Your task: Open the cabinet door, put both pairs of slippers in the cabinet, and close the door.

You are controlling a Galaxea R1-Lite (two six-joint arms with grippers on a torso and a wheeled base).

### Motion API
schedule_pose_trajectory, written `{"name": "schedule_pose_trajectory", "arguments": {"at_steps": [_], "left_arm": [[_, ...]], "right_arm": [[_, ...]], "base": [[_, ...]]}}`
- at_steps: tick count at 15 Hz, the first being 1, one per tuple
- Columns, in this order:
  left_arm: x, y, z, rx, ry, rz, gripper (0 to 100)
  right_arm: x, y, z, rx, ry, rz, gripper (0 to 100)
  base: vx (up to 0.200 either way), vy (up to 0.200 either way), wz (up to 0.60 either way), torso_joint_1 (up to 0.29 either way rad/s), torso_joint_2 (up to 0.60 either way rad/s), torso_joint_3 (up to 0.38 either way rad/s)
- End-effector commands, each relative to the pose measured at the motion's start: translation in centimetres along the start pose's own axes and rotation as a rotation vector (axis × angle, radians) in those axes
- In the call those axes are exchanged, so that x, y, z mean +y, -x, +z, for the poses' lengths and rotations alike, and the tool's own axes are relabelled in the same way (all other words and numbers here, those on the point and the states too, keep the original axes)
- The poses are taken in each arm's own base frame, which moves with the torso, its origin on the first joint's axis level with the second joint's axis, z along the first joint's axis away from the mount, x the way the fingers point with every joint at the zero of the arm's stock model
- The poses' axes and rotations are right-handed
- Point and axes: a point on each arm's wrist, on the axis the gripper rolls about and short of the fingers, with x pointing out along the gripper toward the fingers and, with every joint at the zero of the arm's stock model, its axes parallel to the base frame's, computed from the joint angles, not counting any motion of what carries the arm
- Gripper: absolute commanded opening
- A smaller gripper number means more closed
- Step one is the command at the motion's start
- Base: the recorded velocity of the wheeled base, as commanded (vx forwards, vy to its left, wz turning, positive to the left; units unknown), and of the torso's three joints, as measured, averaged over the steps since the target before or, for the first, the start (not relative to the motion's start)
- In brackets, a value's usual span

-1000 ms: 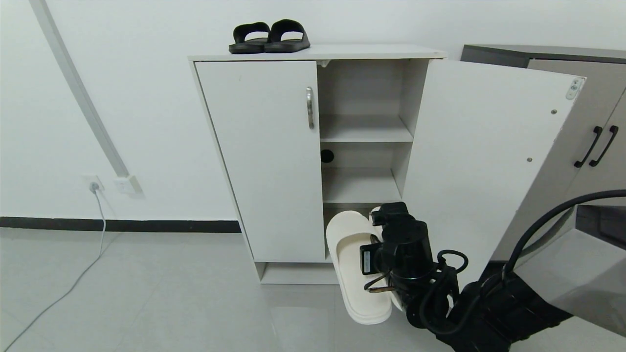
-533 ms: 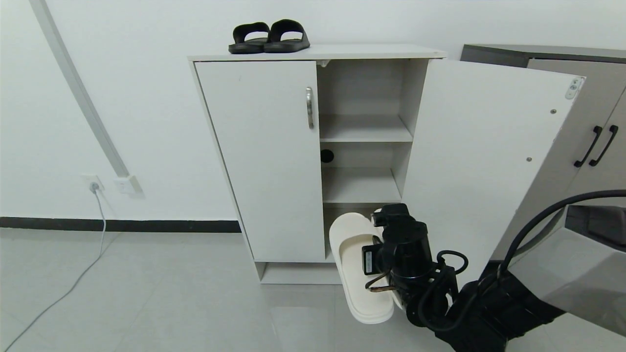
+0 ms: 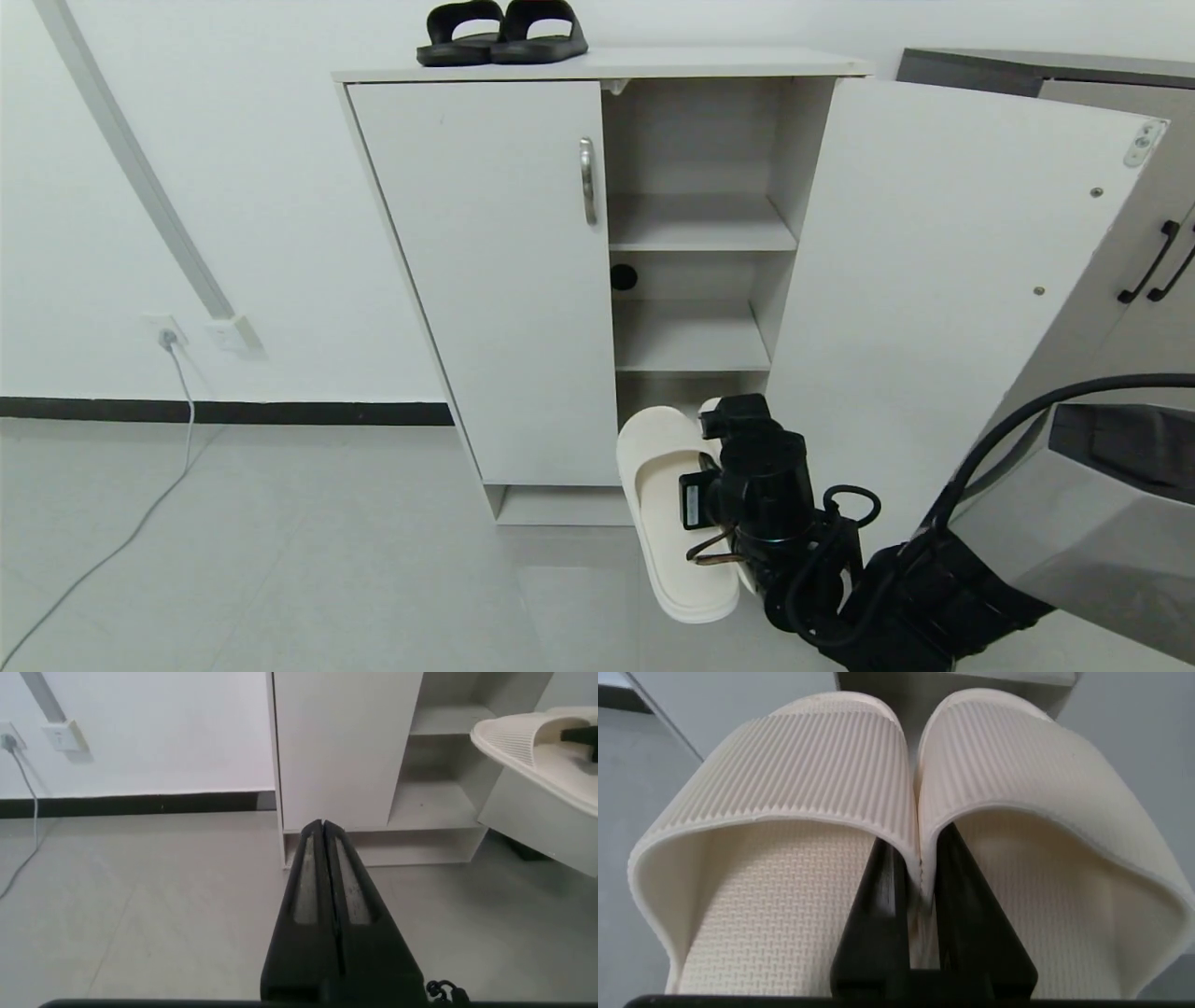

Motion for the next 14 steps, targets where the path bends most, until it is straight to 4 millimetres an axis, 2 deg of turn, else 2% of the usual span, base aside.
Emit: {"name": "schedule_pose_trajectory", "arguments": {"at_steps": [1,7,10,14], "left_arm": [[0.0,0.0,0.0,0.001,0.000,0.000,0],[0.0,0.0,0.0,0.001,-0.001,0.000,0],[0.0,0.0,0.0,0.000,-0.001,0.000,0],[0.0,0.0,0.0,0.001,0.000,0.000,0]], "right_arm": [[0.1,-0.4,-0.4,0.007,0.005,-0.003,0],[0.2,-2.0,-1.0,0.003,0.003,-0.031,0],[-0.2,-2.8,0.1,-0.040,0.020,-0.063,0],[-0.5,-3.1,1.9,-0.215,0.045,-0.077,0]], "base": [[0.000,0.000,0.00,0.007,0.01,-0.198],[0.000,0.000,0.00,0.007,0.00,-0.199],[0.000,0.000,0.00,0.009,0.01,-0.201],[0.000,0.000,0.00,0.004,0.00,-0.194]]}}
